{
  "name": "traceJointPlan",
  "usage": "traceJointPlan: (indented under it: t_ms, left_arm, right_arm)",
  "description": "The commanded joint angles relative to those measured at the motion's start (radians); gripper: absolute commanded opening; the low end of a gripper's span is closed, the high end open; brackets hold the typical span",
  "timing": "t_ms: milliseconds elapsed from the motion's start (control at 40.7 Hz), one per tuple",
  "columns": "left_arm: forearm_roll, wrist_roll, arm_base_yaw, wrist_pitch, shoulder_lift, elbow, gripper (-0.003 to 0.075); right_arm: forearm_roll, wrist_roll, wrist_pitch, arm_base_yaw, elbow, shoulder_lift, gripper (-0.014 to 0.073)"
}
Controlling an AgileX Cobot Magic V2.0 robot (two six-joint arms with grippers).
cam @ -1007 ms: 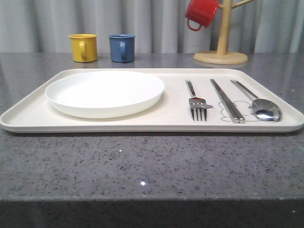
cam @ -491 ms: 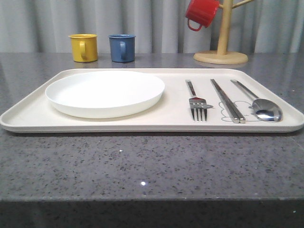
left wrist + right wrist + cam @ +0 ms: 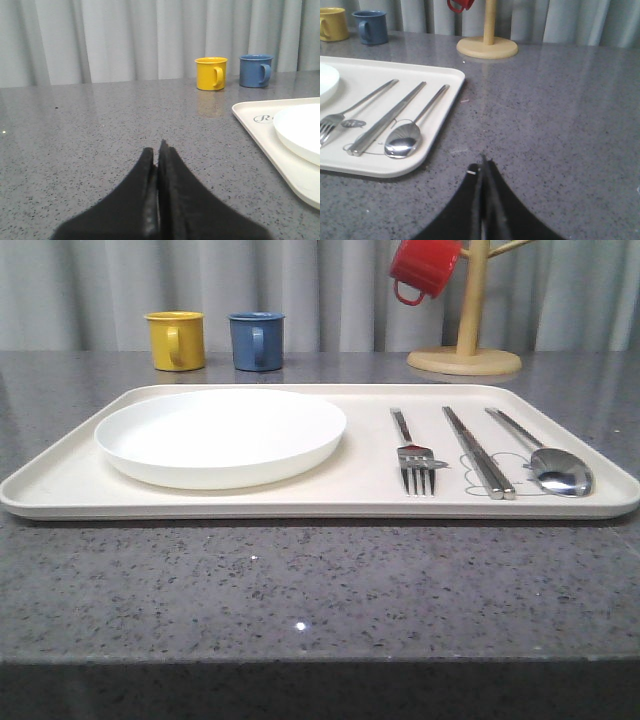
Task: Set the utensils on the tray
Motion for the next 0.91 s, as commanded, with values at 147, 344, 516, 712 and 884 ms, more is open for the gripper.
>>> traceJointPlan:
  t_ms: [147,344,516,712,884]
  left_arm:
    - [-0.009,-0.001,-0.008,-0.082,-0.024,-0.003,-0.0018]
    - [-0.009,-0.001,-0.008,-0.082,-0.024,-0.003,-0.0018]
    - [-0.009,-0.001,-0.008,-0.082,-0.024,-0.003,-0.0018]
    - [-0.009,-0.001,-0.008,-0.082,-0.024,-0.003,-0.0018]
    - [-0.009,-0.001,-0.008,-0.082,-0.024,-0.003,-0.0018]
  right_arm:
    - [0.02,-0.008,-0.314,-0.035,0.13,-0.023,-0.0122]
    - [0.028,-0.008,-0.327,-0.035,0.129,-0.023,-0.0122]
    - [0.028,-0.008,-0.334,-0.035,0.129,-0.023,-0.0122]
    - [0.031,0.039,-0.363,-0.035,0.129,-0.024,-0.0122]
    - [0.005,0.091,-0.388,-0.043,0.129,-0.024,-0.0122]
